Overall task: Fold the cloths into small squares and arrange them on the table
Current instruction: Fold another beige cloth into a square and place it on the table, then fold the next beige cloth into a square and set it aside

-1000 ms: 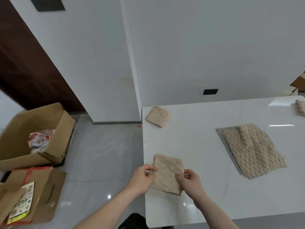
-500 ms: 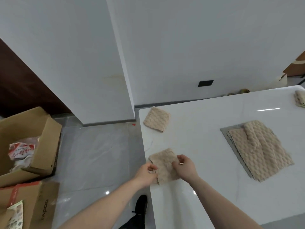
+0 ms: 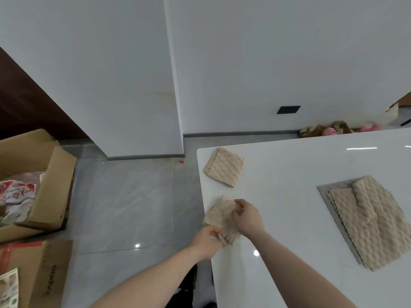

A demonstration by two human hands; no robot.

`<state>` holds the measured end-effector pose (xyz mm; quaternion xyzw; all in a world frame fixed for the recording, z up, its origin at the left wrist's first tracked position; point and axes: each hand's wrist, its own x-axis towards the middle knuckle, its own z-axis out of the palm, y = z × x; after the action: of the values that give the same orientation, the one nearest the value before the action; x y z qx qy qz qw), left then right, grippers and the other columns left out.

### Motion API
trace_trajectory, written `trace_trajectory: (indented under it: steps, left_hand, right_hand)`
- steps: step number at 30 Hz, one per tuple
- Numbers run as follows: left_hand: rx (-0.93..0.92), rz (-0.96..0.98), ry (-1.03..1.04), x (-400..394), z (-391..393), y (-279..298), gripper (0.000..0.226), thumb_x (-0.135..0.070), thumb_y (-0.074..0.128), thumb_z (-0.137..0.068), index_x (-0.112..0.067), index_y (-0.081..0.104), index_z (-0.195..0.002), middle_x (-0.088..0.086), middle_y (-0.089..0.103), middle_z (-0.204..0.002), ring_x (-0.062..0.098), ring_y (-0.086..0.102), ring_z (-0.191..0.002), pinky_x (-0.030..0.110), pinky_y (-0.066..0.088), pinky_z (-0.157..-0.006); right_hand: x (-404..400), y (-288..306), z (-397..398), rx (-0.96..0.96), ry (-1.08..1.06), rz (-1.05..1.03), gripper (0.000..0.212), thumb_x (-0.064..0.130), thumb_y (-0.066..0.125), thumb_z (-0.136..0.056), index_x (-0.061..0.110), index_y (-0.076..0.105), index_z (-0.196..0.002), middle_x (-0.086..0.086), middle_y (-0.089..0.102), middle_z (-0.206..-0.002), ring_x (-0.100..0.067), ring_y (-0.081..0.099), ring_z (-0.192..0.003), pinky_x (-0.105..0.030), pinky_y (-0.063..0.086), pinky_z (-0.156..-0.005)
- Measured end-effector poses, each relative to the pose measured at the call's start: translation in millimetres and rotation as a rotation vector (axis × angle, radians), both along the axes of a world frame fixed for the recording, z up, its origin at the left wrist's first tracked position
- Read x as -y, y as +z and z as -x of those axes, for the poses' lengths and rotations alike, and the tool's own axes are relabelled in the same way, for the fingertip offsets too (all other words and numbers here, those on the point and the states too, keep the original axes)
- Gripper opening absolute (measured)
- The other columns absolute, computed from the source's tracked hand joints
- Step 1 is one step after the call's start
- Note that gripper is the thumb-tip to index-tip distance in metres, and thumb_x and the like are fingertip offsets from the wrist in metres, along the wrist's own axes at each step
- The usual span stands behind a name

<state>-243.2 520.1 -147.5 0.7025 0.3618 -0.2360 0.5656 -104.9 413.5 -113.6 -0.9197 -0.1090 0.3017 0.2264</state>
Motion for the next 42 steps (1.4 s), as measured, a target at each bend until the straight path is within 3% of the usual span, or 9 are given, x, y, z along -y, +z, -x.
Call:
trace_trajectory:
  steps: [5,8,13,16,19,23,26,35,42]
  left_hand:
    - [-0.009,0.038,-0.068,-4,9,-6,0.049,-0.022,0.067,-0.089,-0.029,0.059,-0.136,-0.011,0.056,-0.134,0.007,0.057,-0.109,0.005,0.040,-0.071]
    - [-0.018,0.025,-0.100,-7,16,-2,0.050,-0.021,0.068,-0.089,-0.026,0.058,-0.138,-0.010,0.055,-0.128,0.006,0.054,-0.109,0.008,0.041,-0.079]
    - [-0.042,-0.008,-0.155,-9,29,14,0.047,-0.024,0.066,-0.088,-0.029,0.063,-0.135,-0.007,0.054,-0.143,0.011,0.050,-0.131,0.019,0.039,-0.102]
    - [0.025,-0.059,-0.168,-8,35,34,0.034,-0.022,0.066,-0.091,-0.030,0.068,-0.124,-0.013,0.063,-0.127,0.006,0.057,-0.120,0.018,0.042,-0.100]
    - [0.118,-0.137,-0.175,-2,45,62,0.025,-0.021,0.065,-0.091,-0.029,0.071,-0.114,-0.019,0.067,-0.113,-0.002,0.060,-0.108,0.009,0.043,-0.086]
    - [0.184,-0.242,-0.193,23,57,97,0.023,-0.026,0.065,-0.091,-0.033,0.069,-0.113,-0.021,0.067,-0.110,0.004,0.065,-0.100,0.015,0.051,-0.083]
    - [0.209,-0.319,-0.230,58,65,121,0.026,-0.029,0.064,-0.092,-0.032,0.066,-0.117,-0.021,0.065,-0.114,0.004,0.065,-0.097,0.008,0.045,-0.075]
    - [0.277,-0.443,-0.292,197,105,167,0.035,-0.042,0.061,-0.094,-0.042,0.056,-0.129,-0.028,0.052,-0.129,-0.003,0.054,-0.113,0.021,0.049,-0.093]
    - [0.306,-0.504,-0.278,203,119,185,0.034,-0.044,0.060,-0.095,-0.043,0.055,-0.128,-0.028,0.048,-0.131,-0.005,0.051,-0.115,0.022,0.047,-0.096]
  right_hand:
    - [-3,-5,2,-0.047,0.051,0.065,0.053,0.026,0.048,-0.095,0.023,0.047,-0.148,0.000,0.057,-0.143,-0.026,0.055,-0.129,-0.043,0.047,-0.106]
    - [7,-3,7,-0.097,0.067,0.087,0.056,0.026,0.046,-0.095,0.022,0.044,-0.151,-0.001,0.055,-0.147,-0.025,0.053,-0.133,-0.041,0.046,-0.108]
    - [28,12,13,-0.080,0.058,0.071,0.053,0.033,0.046,-0.101,0.020,0.042,-0.152,-0.002,0.049,-0.152,-0.022,0.047,-0.139,-0.034,0.040,-0.112]
    - [46,34,23,-0.063,0.044,-0.007,0.053,0.035,0.053,-0.100,0.020,0.045,-0.151,-0.001,0.051,-0.150,-0.021,0.049,-0.137,-0.032,0.041,-0.110]
    - [72,55,39,-0.039,0.034,-0.115,0.049,0.033,0.057,-0.099,0.022,0.049,-0.146,0.004,0.054,-0.145,-0.018,0.051,-0.134,-0.029,0.043,-0.106]
    - [121,73,62,-0.055,-0.007,-0.246,0.050,0.032,0.061,-0.095,0.033,0.050,-0.143,0.016,0.052,-0.142,-0.009,0.054,-0.127,-0.024,0.044,-0.100]
    - [165,79,78,-0.062,0.035,-0.289,0.048,0.031,0.062,-0.094,0.036,0.052,-0.141,0.019,0.051,-0.139,-0.005,0.054,-0.123,-0.022,0.043,-0.096]
    - [281,116,113,-0.060,0.082,-0.401,0.041,0.030,0.062,-0.094,0.039,0.056,-0.134,0.023,0.053,-0.136,0.000,0.056,-0.116,-0.019,0.044,-0.092]
    - [307,141,114,-0.035,0.068,-0.466,0.037,0.028,0.063,-0.094,0.042,0.058,-0.128,0.027,0.054,-0.133,0.005,0.056,-0.116,-0.018,0.048,-0.091]
